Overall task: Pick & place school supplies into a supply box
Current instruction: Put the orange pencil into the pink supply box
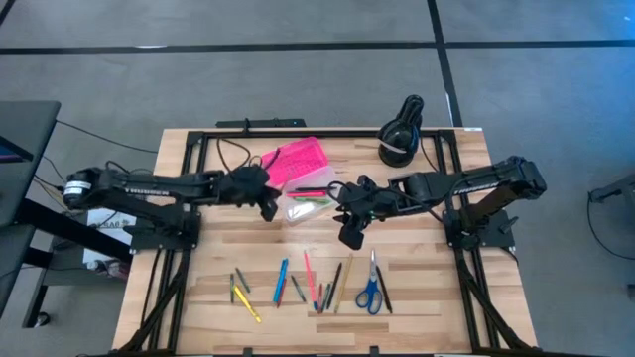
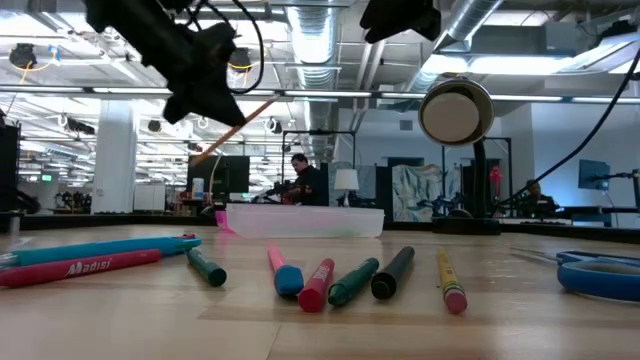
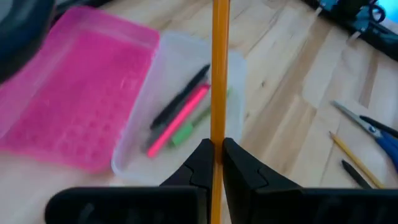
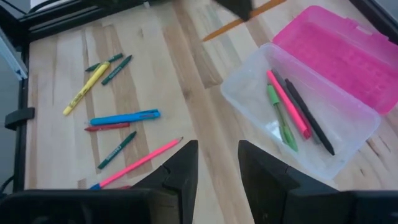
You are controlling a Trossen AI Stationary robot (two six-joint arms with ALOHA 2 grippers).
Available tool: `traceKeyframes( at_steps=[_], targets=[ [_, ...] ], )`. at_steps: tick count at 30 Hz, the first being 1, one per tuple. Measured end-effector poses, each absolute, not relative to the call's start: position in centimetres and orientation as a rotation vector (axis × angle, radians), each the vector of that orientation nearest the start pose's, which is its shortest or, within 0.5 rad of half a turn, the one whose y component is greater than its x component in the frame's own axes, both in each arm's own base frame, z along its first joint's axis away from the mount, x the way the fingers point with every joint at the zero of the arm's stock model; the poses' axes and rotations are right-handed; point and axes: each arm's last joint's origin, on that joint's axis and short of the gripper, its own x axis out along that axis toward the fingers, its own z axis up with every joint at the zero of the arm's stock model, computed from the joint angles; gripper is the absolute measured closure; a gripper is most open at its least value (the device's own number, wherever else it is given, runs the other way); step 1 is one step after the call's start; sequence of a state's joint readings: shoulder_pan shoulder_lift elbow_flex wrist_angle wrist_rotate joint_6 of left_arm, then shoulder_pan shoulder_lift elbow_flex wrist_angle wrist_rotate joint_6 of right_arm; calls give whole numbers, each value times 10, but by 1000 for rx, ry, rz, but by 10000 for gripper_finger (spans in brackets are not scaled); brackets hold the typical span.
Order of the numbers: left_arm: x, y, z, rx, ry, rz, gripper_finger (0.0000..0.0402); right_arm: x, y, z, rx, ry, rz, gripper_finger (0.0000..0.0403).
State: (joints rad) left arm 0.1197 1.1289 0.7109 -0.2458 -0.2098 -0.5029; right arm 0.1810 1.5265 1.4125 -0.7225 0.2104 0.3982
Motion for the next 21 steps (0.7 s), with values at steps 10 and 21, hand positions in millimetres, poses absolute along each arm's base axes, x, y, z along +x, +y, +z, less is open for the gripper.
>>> traceKeyframes(
  at_steps=[10, 21],
  targets=[
    [260, 64, 213, -456, 563, 353, 392, 317, 57, 327, 298, 807, -222, 296],
    [299, 85, 213, -410, 584, 281, 392, 311, 71, 325, 314, 826, -253, 296]
  ],
)
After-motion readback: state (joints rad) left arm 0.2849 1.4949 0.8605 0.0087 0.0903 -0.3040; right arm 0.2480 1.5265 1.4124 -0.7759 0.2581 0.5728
